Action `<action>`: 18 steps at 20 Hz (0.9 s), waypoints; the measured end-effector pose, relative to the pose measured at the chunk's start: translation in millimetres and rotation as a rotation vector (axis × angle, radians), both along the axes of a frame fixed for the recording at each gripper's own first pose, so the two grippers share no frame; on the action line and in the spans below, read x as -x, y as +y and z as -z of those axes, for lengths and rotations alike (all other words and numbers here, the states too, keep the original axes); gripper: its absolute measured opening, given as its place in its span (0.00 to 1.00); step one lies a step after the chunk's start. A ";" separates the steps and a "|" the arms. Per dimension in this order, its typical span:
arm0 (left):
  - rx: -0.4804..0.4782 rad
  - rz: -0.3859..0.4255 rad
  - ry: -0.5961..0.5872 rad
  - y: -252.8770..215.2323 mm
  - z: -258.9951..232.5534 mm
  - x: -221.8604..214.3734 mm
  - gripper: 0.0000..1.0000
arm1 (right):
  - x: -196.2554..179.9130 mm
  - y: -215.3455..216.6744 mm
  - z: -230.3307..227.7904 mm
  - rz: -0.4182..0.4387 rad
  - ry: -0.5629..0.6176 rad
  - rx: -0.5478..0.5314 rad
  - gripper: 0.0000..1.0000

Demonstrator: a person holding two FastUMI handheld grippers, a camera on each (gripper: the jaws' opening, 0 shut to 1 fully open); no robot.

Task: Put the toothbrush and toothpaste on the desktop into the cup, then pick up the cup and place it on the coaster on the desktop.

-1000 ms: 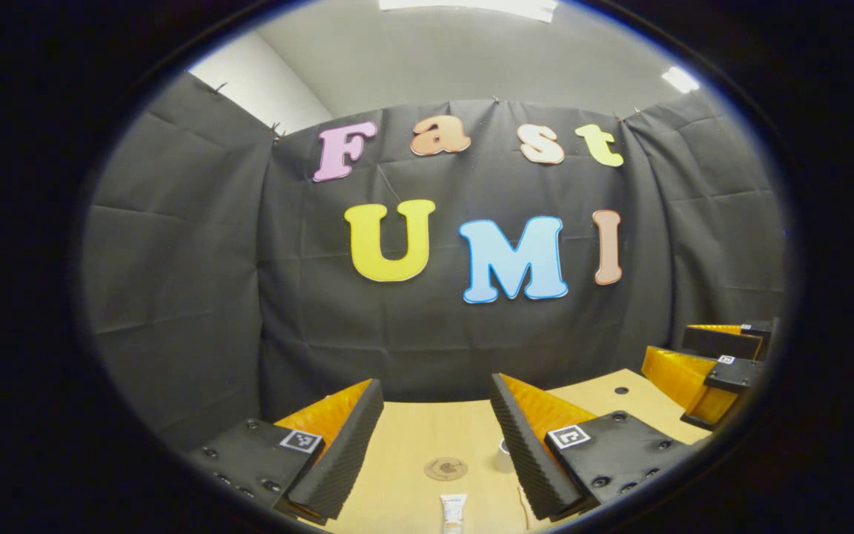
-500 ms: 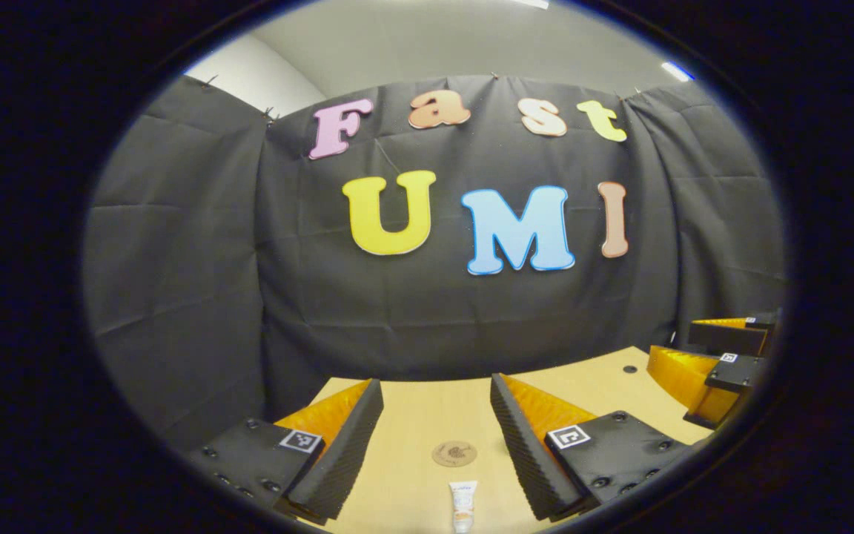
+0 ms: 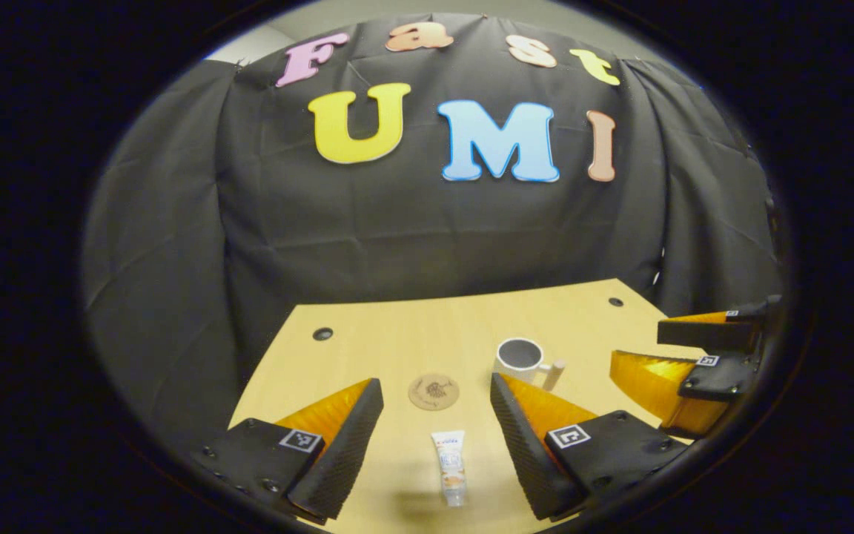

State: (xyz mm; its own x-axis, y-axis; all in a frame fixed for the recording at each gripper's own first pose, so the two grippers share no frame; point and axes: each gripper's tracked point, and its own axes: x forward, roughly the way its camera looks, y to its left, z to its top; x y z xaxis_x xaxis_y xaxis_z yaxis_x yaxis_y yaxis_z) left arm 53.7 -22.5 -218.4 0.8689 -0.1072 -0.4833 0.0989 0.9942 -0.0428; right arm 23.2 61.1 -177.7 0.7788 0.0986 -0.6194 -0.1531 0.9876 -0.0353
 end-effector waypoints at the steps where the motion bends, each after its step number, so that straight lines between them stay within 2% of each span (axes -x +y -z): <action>1: 0.005 0.006 0.034 0.5 14.8 -1.3 0.95 | 1.8 3.6 12.6 0.000 0.043 -0.003 0.89; 5: -0.007 0.028 0.140 0.3 68.6 -1.6 0.95 | 12.6 1.1 60.9 0.039 0.220 0.011 0.89; 6: -0.011 0.035 0.169 -2.2 81.1 -2.2 1.00 | 17.0 0.4 73.3 0.048 0.270 0.012 0.89; 7: -0.013 0.041 0.202 -4.5 94.6 -0.9 0.95 | 20.7 0.8 83.4 0.054 0.316 0.008 0.89; 11: 0.031 0.081 0.355 -23.1 148.0 7.5 0.95 | 33.0 3.7 123.9 0.059 0.466 0.000 0.89; 15: 0.029 0.062 0.504 -21.8 196.6 22.8 0.96 | 47.4 4.2 157.7 0.067 0.588 -0.006 0.89; 18: 0.070 0.041 0.599 -24.9 223.8 30.0 0.96 | 57.9 1.3 176.3 0.076 0.663 0.008 0.89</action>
